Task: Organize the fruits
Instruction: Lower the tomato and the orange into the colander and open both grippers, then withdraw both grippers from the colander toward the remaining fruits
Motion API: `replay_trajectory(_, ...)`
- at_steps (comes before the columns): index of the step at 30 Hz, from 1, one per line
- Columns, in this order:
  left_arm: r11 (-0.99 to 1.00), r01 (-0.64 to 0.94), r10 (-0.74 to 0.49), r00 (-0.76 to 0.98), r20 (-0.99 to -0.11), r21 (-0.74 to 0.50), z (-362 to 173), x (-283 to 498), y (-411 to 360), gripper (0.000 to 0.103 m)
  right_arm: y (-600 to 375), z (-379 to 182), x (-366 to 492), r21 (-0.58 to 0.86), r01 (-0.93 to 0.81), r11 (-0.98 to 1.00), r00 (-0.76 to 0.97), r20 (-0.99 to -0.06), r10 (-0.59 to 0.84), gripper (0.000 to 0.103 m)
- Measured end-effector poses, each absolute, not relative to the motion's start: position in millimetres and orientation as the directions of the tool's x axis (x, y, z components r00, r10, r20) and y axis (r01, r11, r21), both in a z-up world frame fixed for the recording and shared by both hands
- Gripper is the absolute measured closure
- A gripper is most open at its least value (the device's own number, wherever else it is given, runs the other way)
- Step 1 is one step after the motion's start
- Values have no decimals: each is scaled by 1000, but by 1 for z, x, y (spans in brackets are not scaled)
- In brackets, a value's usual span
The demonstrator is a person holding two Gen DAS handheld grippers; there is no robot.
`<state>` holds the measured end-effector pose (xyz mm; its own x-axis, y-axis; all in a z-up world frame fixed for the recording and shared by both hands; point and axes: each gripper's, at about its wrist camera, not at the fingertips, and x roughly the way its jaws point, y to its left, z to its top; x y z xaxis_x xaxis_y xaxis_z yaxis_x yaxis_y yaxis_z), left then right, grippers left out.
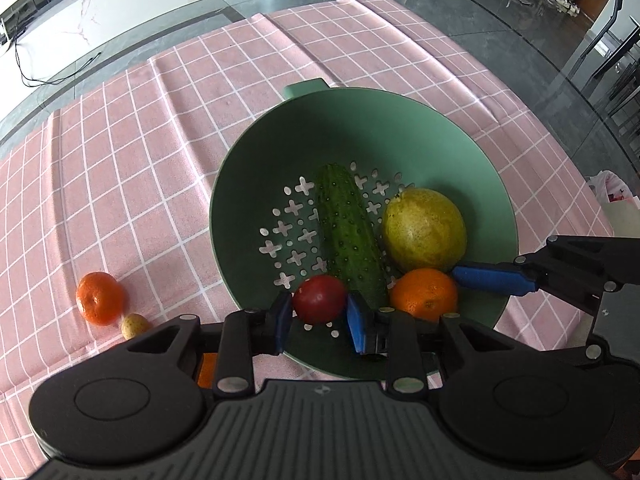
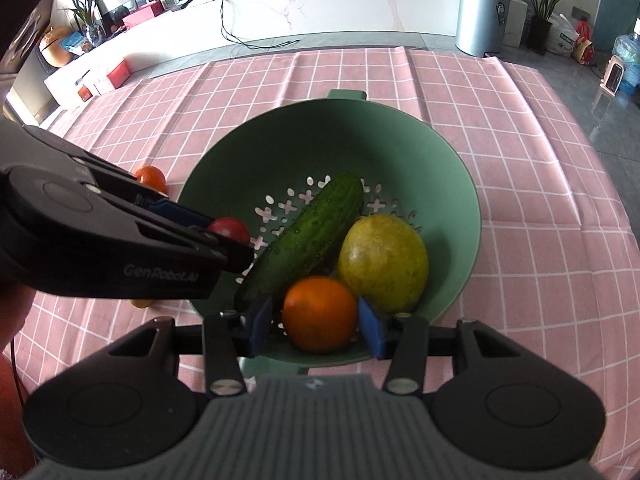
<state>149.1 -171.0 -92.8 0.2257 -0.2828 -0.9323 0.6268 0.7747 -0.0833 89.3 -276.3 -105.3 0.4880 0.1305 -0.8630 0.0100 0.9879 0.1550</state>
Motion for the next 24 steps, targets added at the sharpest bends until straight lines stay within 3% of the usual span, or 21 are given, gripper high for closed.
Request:
replay_trajectory(5, 775, 627, -289, 245, -925, -76, -88, 146, -169, 59, -275, -101, 86, 144, 5, 990, 496, -860, 122, 55)
replay_trajectory(8, 774, 628, -313, 268, -911, -81, -77, 141, -164, 55, -274, -95, 83, 130, 8, 992, 511, -853, 107, 44)
replay_trajectory(17, 805, 594, -316, 410, -856, -13, -37, 123, -128, 53, -258, -69, 70, 118, 16, 993, 584, -807, 87, 43)
replay_trajectory(20, 826, 563, -307, 475, -825, 17, -25, 116, -108, 53, -245, -59, 64, 143, 4, 990, 633, -766, 108, 30)
replay_trajectory(24, 846, 532, -295, 521, -801, 35, -18, 111, -80, 53, -225, -53, 57, 183, -18, 983, 685, -714, 145, 28)
